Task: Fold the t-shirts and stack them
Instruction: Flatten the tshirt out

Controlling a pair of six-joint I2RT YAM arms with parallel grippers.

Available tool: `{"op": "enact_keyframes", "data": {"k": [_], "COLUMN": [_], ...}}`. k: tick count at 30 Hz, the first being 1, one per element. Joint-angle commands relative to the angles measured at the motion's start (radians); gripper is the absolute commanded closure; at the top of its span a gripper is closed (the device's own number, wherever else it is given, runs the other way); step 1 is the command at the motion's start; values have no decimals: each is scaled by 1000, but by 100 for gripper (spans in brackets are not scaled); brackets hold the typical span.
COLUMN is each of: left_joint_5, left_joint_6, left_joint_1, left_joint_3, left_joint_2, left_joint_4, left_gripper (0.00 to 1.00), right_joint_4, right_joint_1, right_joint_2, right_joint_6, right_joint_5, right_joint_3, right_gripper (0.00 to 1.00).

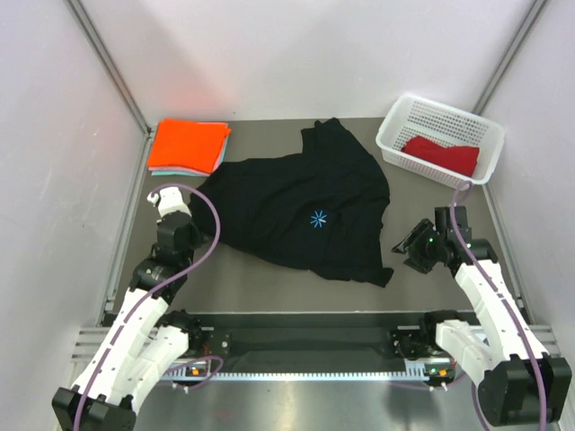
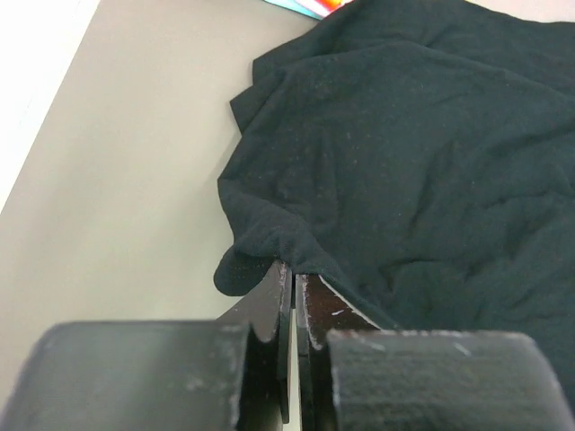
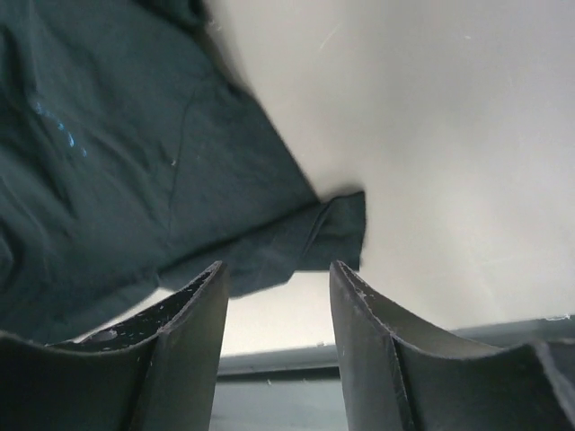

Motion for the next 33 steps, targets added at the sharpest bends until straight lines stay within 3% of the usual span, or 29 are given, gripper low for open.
{"op": "enact_keyframes", "data": {"k": [1,9,17,22,33], "left_joint_5": [-32,-29,-25,-16,-12], "left_joint_6": [-8,9,21,26,43], "left_joint_1": [3,3,3,3,3], "left_joint_3": [-1,-19,-18,-14,-33], "left_joint_2": [-21,-40,-47,-53,-61], "left_joint_4": [32,47,52,49,66], "left_gripper": [100,100,100,100,100], "right_joint_4": [65,142,56,10,34], "right_joint_1": [7,18,18,6,-49], "right_joint_2": [-18,18,167,296,394], "right_joint_6": [97,273,491,508,525], "right_joint_5": [43,38,-3,-18,8], "right_joint_3": [-53,-160,-91,-33,4], "right_gripper": [51,54,60,64,66]}}
